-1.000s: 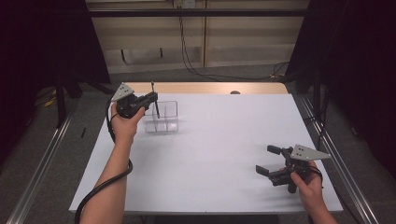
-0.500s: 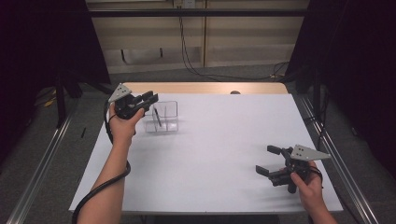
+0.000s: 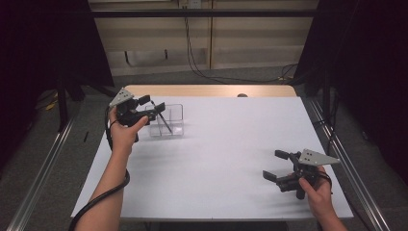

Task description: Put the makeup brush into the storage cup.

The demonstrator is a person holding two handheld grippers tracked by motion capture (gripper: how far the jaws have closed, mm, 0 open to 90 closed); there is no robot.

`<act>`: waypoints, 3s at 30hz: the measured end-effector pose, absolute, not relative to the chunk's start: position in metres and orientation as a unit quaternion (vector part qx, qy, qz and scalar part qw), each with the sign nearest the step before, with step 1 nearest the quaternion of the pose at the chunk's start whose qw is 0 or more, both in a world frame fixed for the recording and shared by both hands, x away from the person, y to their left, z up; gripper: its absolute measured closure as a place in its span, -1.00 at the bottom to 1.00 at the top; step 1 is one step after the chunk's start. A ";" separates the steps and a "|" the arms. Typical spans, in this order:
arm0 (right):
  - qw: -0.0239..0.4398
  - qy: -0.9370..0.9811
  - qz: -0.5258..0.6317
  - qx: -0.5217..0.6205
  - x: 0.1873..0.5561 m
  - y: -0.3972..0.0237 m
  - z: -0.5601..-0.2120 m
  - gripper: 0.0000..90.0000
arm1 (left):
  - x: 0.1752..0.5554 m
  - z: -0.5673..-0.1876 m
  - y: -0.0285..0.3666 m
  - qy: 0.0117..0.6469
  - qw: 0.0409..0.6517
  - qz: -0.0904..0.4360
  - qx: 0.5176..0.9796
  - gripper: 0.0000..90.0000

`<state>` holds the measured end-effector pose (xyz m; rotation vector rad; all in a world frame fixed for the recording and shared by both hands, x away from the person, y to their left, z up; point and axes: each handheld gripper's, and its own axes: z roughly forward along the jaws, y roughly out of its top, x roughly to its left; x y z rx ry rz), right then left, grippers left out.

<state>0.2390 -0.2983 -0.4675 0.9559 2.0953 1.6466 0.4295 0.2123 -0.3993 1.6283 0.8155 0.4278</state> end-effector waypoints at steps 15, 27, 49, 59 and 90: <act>0.158 0.729 0.577 0.334 0.238 -0.298 -0.466 -0.95 | 0.422 -0.403 0.217 0.358 0.598 0.183 0.694 -0.88; 0.156 0.730 0.576 0.333 0.238 -0.297 -0.467 -0.95 | 0.411 -0.407 0.221 0.346 0.605 0.170 0.697 -0.90; 0.157 0.729 0.578 0.331 0.238 -0.296 -0.466 -0.95 | 0.387 -0.420 0.221 0.318 0.620 0.148 0.702 -0.92; 0.157 0.729 0.578 0.332 0.238 -0.296 -0.466 -0.95 | 0.376 -0.428 0.219 0.307 0.626 0.135 0.705 -0.94; 0.157 0.730 0.578 0.331 0.238 -0.295 -0.466 -0.95 | 0.339 -0.438 0.213 0.222 0.630 0.097 0.738 -0.98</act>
